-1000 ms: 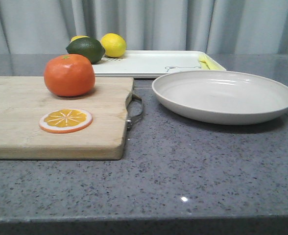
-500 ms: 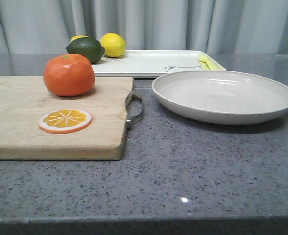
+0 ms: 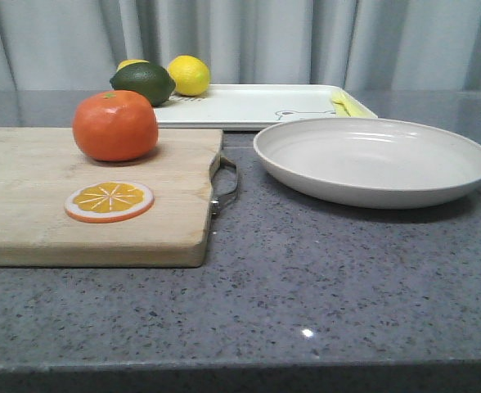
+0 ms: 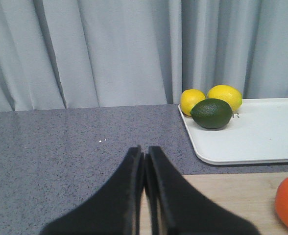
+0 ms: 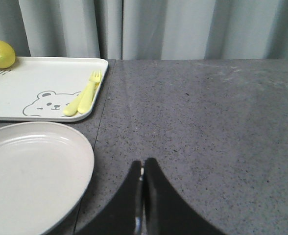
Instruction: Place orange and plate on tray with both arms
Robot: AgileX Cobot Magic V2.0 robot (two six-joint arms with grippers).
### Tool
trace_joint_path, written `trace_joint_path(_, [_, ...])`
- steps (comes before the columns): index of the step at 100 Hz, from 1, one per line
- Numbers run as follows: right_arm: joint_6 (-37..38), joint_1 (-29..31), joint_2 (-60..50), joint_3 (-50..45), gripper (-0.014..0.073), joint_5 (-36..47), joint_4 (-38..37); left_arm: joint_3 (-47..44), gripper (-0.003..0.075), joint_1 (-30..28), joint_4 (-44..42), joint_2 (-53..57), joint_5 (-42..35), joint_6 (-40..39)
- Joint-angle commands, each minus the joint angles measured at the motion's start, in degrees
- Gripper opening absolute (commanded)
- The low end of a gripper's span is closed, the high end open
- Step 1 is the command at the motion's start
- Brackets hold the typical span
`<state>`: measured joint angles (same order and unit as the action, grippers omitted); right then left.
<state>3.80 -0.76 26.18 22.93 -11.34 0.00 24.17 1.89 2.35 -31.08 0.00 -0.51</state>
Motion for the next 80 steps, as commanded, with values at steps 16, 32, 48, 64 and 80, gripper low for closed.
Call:
trace_joint_path(16, [-0.22, 0.48, 6.73, 5.03, -0.0059, 5.82, 0.70, 3.06, -0.0019, 0.04, 0.49, -6.10, -8.74, -0.47])
trace_joint_path(32, [-0.22, 0.48, 7.81, 5.03, -0.0059, 5.33, 0.70, 3.06, -0.0019, 0.04, 1.11, -9.41, -9.99, -0.47])
trace_joint_path(48, [-0.22, 0.48, 7.87, 5.03, -0.0059, 5.08, 0.70, 3.94, -0.0018, 0.04, 1.25, -11.95, -10.79, -0.56])
trace_joint_path(64, [-0.22, 0.48, 7.87, 5.03, -0.0059, 5.08, 0.70, 7.14, -0.0013, 0.04, 1.39, -15.50, -6.92, -0.56])
trace_joint_path(80, [-0.22, 0.48, 7.87, 5.03, -0.0059, 5.04, 0.70, 11.22, 0.0158, 2.60, 1.39, -19.47, -1.96, -0.56])
